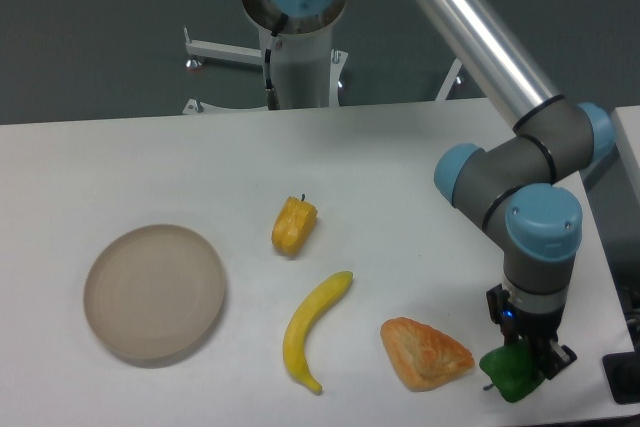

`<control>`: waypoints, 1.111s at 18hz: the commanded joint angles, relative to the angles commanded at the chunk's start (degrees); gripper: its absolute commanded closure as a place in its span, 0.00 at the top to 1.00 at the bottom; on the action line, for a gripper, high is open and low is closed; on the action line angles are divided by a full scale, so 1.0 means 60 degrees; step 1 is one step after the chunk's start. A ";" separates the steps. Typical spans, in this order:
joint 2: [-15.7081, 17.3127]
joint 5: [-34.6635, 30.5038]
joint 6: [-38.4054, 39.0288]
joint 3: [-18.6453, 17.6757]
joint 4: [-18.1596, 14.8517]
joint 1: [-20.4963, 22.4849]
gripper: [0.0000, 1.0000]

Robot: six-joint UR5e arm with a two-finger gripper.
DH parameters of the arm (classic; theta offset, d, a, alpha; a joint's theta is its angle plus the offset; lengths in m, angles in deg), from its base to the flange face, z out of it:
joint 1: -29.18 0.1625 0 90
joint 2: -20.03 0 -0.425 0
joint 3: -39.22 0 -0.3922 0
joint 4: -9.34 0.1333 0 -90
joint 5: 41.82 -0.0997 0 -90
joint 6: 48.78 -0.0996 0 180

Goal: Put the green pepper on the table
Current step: 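Lift the held green pepper with the gripper and carry it toward the yellow pepper, then lower the green pepper onto the table beside the gripper's path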

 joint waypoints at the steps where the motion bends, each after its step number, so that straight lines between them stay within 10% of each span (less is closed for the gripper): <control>1: 0.0249 0.0132 -0.0030 -0.0380 0.0000 0.0161 0.32; 12: 0.3047 0.0704 -0.1201 -0.4599 0.0029 0.1319 0.32; 20: 0.4103 0.1640 -0.1041 -0.7032 0.0146 0.1788 0.32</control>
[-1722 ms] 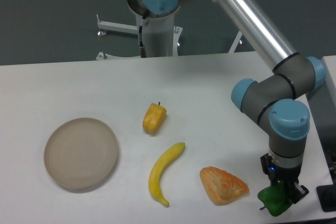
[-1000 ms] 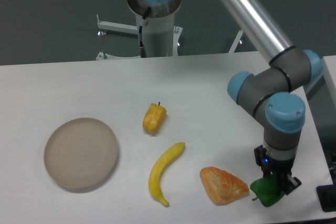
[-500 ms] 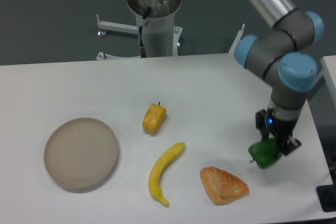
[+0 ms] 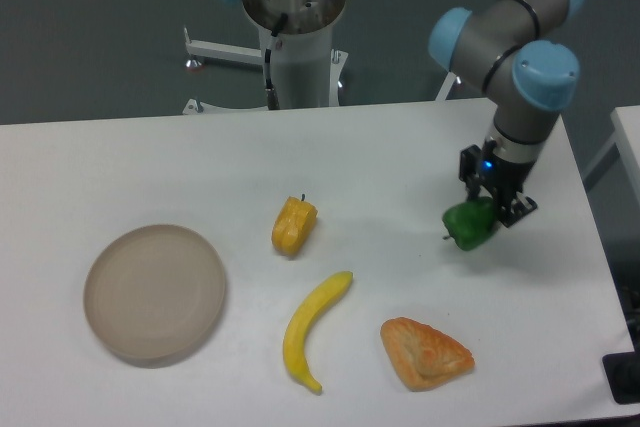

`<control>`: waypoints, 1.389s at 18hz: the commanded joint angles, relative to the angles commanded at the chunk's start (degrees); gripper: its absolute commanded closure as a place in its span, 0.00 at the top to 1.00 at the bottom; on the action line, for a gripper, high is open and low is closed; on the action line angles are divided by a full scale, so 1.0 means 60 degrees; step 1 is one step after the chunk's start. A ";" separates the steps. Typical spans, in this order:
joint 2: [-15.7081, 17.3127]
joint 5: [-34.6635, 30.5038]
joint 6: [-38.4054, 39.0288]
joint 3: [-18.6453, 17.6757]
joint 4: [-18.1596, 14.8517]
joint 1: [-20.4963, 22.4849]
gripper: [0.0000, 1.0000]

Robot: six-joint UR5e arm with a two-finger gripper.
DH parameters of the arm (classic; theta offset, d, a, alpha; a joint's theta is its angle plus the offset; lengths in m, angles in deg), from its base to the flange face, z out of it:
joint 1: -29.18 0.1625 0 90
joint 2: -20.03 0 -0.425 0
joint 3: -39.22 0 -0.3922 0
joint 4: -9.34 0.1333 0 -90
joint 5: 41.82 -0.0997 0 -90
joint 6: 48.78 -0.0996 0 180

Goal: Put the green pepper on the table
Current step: 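Lower the green pepper onto the table beside the gripper's path, then open the gripper and raise it away from the green pepper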

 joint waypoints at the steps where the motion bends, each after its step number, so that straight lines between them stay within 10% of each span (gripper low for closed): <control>1: 0.0073 0.0060 0.0015 -0.0205 0.0015 0.0044 0.32; 14: 0.0206 0.0602 0.0015 -0.0779 -0.0015 0.0411 0.35; 16: 0.0235 0.0588 0.0015 -0.0691 -0.0029 0.0425 0.51; 18: 0.0235 0.0588 0.0030 -0.0647 -0.0015 0.0426 0.95; 25: 0.0206 0.0456 0.0103 0.0713 -0.0336 0.0352 1.00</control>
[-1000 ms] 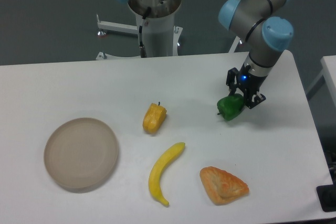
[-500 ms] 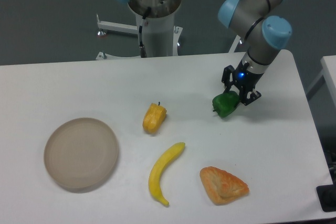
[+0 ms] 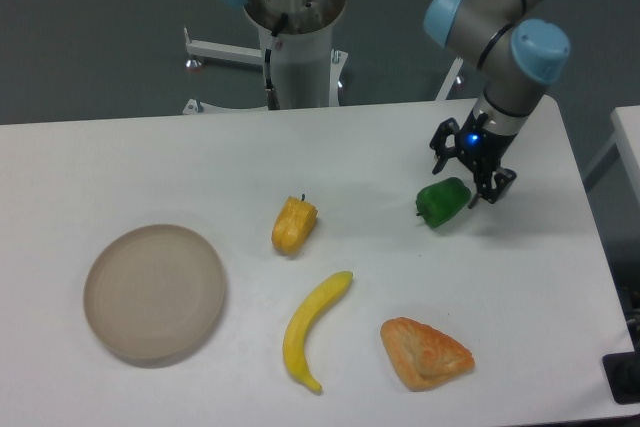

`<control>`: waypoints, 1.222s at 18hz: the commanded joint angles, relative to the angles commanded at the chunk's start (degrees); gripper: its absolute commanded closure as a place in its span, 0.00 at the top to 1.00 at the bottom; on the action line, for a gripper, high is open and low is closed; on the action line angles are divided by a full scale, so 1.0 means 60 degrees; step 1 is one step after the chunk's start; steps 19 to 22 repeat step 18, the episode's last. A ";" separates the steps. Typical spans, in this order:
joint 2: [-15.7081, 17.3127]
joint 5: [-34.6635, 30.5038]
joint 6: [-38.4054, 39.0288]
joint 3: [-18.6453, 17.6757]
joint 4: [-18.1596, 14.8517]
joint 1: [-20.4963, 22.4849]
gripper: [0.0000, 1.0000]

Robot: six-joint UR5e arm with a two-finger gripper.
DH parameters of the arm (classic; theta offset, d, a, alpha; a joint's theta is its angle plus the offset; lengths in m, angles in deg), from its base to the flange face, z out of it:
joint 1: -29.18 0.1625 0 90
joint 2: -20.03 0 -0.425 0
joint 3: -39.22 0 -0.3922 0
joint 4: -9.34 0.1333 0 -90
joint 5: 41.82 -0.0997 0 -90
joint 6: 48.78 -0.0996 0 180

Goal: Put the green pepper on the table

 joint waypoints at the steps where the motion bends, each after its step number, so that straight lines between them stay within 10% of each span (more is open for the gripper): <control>1: -0.0044 -0.0015 0.0000 0.0220 -0.0117 -0.0015 1.00; 13: -0.1449 -0.1448 0.0000 0.3398 -0.0118 -0.0702 1.00; 22: -0.1918 -0.1611 0.0029 0.4088 -0.0089 -0.0922 1.00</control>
